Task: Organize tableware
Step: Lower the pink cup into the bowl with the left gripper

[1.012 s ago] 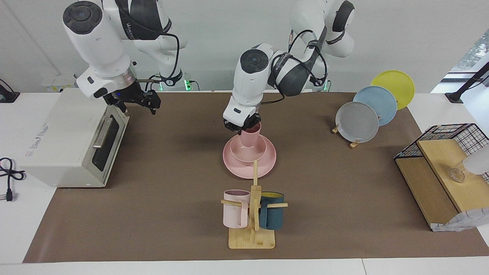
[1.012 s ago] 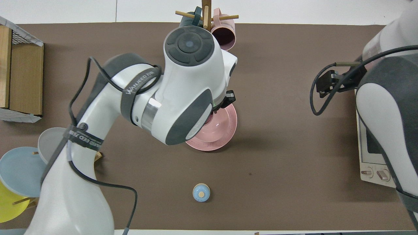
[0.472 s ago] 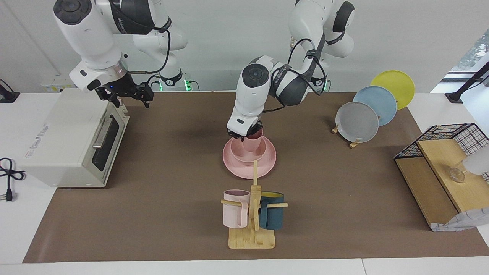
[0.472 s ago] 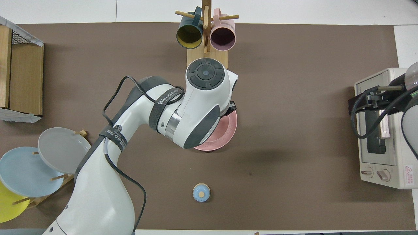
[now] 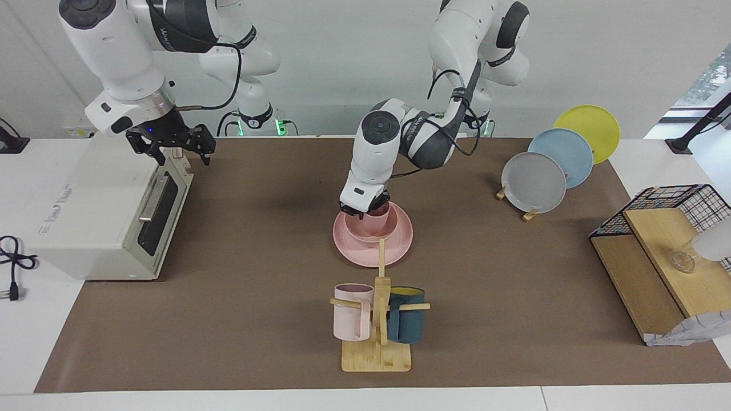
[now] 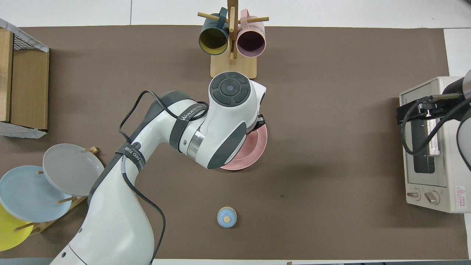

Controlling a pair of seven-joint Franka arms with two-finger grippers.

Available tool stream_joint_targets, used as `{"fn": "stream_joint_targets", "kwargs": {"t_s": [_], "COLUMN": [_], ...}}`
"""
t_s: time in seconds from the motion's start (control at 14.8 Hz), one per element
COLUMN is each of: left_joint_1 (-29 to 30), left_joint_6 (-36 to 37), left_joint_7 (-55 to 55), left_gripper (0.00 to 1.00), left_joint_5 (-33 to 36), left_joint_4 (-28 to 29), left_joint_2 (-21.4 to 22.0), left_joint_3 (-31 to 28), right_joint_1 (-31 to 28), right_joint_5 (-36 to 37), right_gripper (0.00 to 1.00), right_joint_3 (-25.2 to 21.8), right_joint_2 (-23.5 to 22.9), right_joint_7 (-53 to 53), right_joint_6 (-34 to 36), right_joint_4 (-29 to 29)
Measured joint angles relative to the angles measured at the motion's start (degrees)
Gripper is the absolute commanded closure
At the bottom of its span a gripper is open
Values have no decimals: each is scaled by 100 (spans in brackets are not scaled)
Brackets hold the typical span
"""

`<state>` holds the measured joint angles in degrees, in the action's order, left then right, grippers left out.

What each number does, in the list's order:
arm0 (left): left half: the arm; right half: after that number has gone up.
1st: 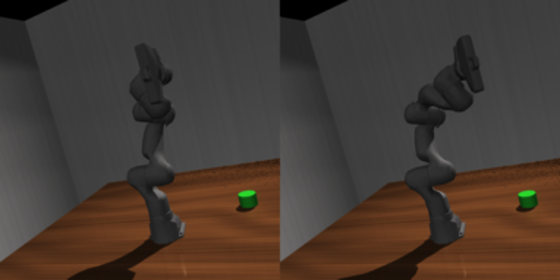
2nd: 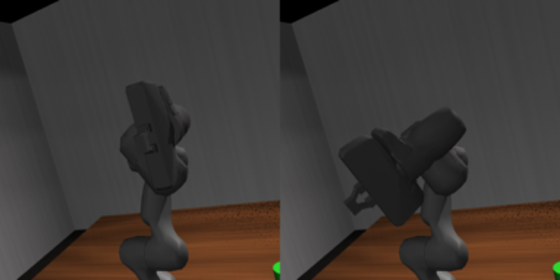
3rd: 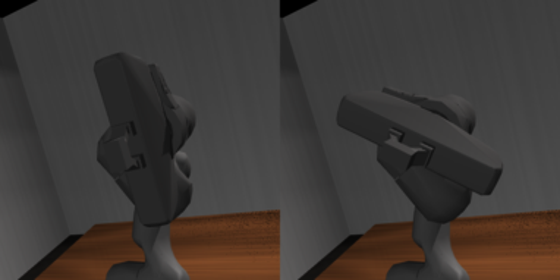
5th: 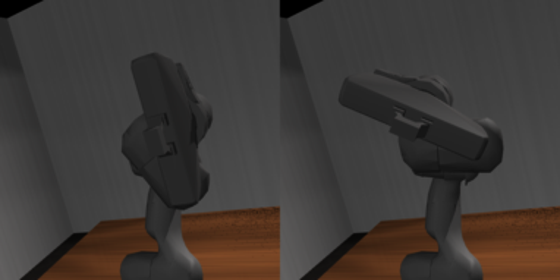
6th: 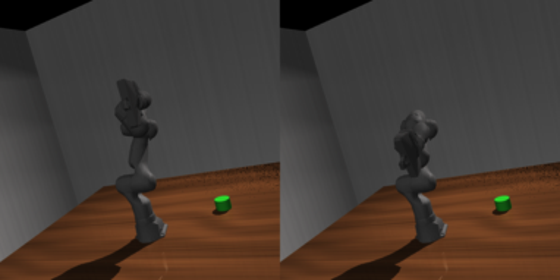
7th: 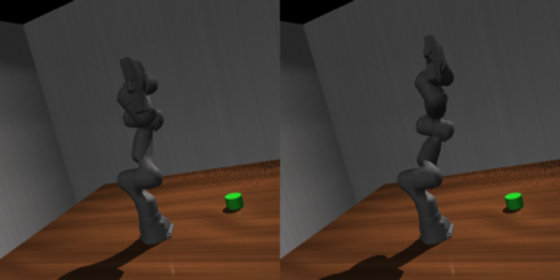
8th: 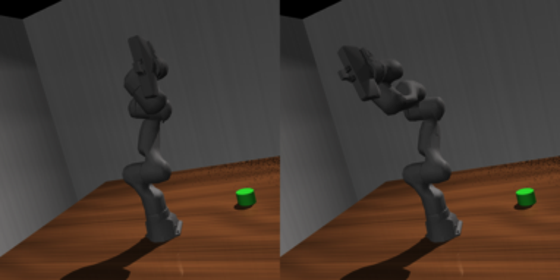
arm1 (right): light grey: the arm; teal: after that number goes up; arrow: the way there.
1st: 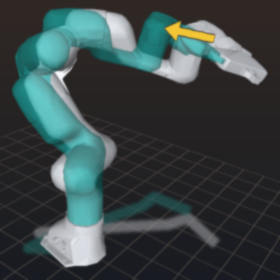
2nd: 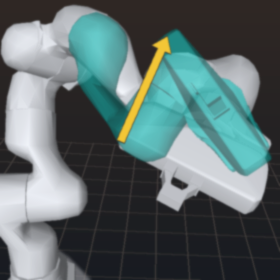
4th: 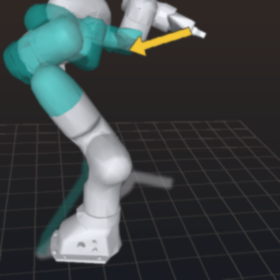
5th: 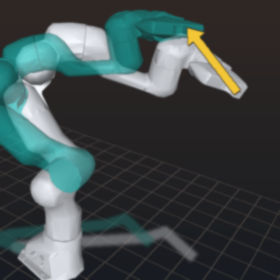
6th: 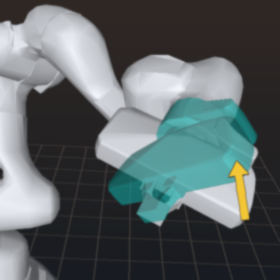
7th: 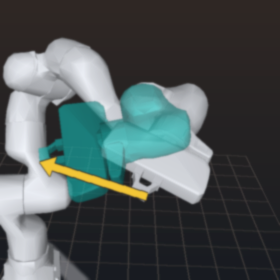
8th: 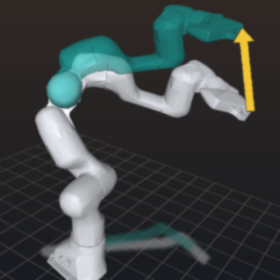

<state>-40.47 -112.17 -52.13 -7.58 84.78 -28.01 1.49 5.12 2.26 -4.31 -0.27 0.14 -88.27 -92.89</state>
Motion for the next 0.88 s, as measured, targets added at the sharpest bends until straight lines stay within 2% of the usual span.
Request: {"fn": "stream_joint_targets", "kwargs": {"t_s": [0.13,0.2,0.34,0.4,0.61,0.88], "left_joint_1": [0,0,0,0,0,19], "left_joint_6": [-72,-85,-125,-132,-137,-52], "left_joint_7": [0,0,0,1,1,16], "left_gripper": [100,92,32,19,0,0], "left_joint_5": [0,0,0,0,0,0], "left_joint_4": [50,73,111,115,115,89], "left_joint_2": [0,0,1,2,6,89], "left_joint_3": [0,0,0,0,-3,-39], "right_joint_1": [-2,-10,-54,-86,-234,-328], "right_joint_5": [0,0,0,0,0,0], "right_gripper": [0,0,0,0,0,0], "right_joint_3": [2,5,16,25,110,196], "right_joint_2": [-15,-25,-31,-33,-35,-43], "right_joint_7": [0,0,0,0,-4,-10], "right_joint_6": [0,2,25,37,49,49], "right_joint_4": [22,32,36,36,36,36]}}
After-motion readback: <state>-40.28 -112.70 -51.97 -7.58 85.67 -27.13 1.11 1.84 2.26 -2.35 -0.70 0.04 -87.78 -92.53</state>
